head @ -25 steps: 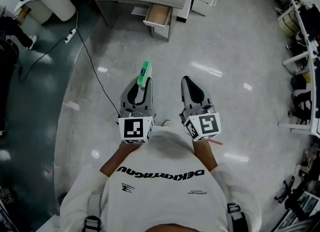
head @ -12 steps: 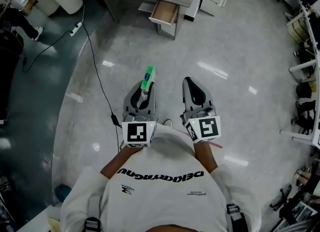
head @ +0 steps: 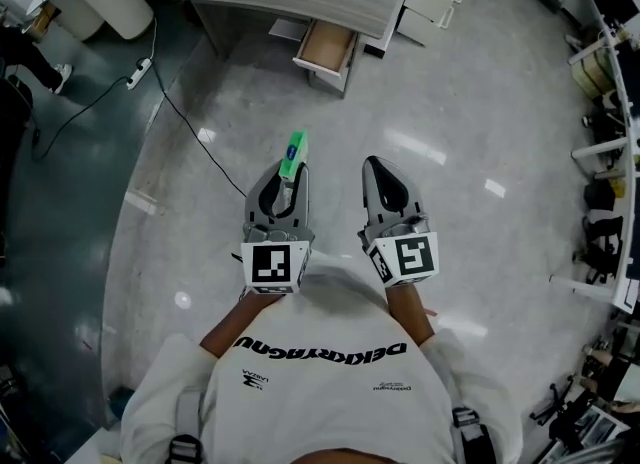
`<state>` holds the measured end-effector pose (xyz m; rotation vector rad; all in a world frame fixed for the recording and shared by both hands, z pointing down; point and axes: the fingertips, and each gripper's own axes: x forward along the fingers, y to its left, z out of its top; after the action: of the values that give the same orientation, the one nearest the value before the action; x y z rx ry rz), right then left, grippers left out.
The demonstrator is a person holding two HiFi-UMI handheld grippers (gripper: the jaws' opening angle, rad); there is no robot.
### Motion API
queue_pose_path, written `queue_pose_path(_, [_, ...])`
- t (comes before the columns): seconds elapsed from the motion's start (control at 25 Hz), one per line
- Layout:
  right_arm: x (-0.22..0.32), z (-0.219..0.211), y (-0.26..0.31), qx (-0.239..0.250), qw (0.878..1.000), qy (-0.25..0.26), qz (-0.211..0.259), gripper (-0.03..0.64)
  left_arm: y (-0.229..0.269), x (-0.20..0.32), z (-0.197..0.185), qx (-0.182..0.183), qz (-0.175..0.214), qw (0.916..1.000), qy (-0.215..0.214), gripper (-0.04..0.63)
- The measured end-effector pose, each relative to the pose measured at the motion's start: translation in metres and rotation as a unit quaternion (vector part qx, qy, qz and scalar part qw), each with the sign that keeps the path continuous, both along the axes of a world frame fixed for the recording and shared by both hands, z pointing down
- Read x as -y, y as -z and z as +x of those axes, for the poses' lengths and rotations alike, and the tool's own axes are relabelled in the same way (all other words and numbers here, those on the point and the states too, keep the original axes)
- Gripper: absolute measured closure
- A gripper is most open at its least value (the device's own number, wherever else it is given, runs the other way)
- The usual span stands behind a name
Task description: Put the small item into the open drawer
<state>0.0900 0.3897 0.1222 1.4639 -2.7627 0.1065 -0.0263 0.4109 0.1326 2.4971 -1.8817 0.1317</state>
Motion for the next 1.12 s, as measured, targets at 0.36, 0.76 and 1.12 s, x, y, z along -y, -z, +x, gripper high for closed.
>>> queue_pose_path(0.36, [0.153, -0.061, -0.001, 0.002, 0.999, -0.042, -0.028, 0.584, 0.007, 0.165, -0.056, 0.003, -0.012, 0.9982, -0.058, 0.499])
queue_pose_path(0.76, [0.248, -0.085, -0.018, 0.004, 0.994, -0.081, -0.07, 0.584, -0.013, 0.271, -0.075, -0.002, -0.048, 0.9926, -0.112, 0.499])
queue_pose_path(1.12, [0.302, -0.073, -0.044, -0.005, 0.99, -0.097, -0.104, 0.584, -0.055, 0.324, -0.059, -0.001, -0.101, 0.9863, -0.131, 0.499])
